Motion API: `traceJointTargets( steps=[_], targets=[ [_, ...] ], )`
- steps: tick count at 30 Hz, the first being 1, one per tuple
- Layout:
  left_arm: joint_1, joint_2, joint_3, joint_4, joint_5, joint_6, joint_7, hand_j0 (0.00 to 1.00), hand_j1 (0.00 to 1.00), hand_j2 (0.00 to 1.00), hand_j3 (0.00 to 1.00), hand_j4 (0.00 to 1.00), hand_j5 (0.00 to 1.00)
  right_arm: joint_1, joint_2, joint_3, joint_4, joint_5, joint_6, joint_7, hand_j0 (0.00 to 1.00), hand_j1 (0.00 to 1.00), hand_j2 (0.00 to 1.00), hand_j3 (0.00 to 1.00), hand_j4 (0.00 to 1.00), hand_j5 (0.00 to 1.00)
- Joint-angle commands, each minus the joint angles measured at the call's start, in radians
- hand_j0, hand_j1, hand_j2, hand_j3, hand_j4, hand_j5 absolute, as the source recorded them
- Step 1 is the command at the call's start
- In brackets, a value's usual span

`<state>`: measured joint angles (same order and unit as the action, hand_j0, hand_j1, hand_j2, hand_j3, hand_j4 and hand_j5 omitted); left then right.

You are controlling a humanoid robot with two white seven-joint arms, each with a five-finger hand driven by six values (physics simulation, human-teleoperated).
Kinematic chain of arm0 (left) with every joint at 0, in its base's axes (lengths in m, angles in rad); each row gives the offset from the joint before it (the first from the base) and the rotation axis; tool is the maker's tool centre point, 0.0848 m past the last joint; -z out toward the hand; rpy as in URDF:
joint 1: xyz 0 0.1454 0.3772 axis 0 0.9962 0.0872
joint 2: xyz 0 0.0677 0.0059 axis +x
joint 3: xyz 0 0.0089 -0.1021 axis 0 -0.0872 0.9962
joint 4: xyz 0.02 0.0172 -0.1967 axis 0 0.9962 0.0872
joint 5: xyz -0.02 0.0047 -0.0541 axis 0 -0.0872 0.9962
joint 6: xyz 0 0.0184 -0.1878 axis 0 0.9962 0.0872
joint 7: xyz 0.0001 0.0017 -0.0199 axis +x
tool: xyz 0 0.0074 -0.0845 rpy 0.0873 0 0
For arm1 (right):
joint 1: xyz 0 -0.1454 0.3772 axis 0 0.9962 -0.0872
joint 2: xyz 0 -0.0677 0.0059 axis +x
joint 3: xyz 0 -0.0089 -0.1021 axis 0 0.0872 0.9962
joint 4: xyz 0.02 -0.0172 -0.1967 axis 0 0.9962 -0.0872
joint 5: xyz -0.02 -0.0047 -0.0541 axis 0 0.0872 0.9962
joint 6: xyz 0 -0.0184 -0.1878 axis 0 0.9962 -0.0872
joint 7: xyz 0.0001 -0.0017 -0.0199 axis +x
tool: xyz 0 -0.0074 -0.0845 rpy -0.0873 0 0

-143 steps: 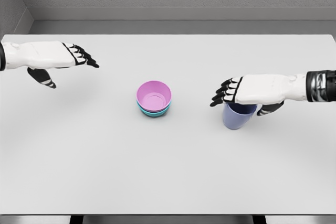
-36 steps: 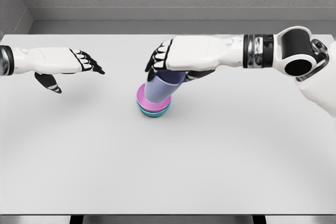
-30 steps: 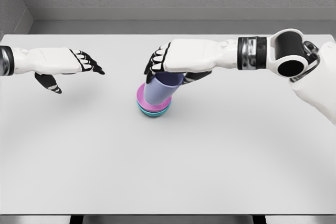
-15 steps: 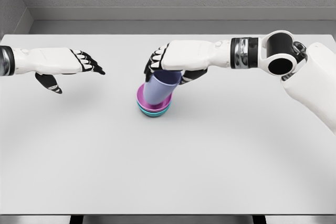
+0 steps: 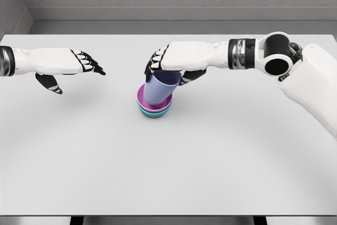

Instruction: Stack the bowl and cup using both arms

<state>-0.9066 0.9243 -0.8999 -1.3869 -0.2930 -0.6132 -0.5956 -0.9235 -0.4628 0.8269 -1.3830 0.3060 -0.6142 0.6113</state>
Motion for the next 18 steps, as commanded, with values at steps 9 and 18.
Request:
traceJointTargets(
  steps=[9,18],
  targets=[
    [0.006,-0.001,0.001,0.0,0.005,0.002,0.0,1.0,1.0,1.0,1.0,1.0,1.0,0.003,0.01,0.014,0.012,0.004,0.003,0.0,0.67,0.67,0.67,0.67,0.67,0.67],
    [0.006,-0.001,0.001,0.0,0.005,0.002,0.0,1.0,1.0,1.0,1.0,1.0,1.0,0.002,0.023,0.015,0.022,0.042,0.003,0.0,0.78,0.78,0.78,0.78,0.78,0.78]
  ],
)
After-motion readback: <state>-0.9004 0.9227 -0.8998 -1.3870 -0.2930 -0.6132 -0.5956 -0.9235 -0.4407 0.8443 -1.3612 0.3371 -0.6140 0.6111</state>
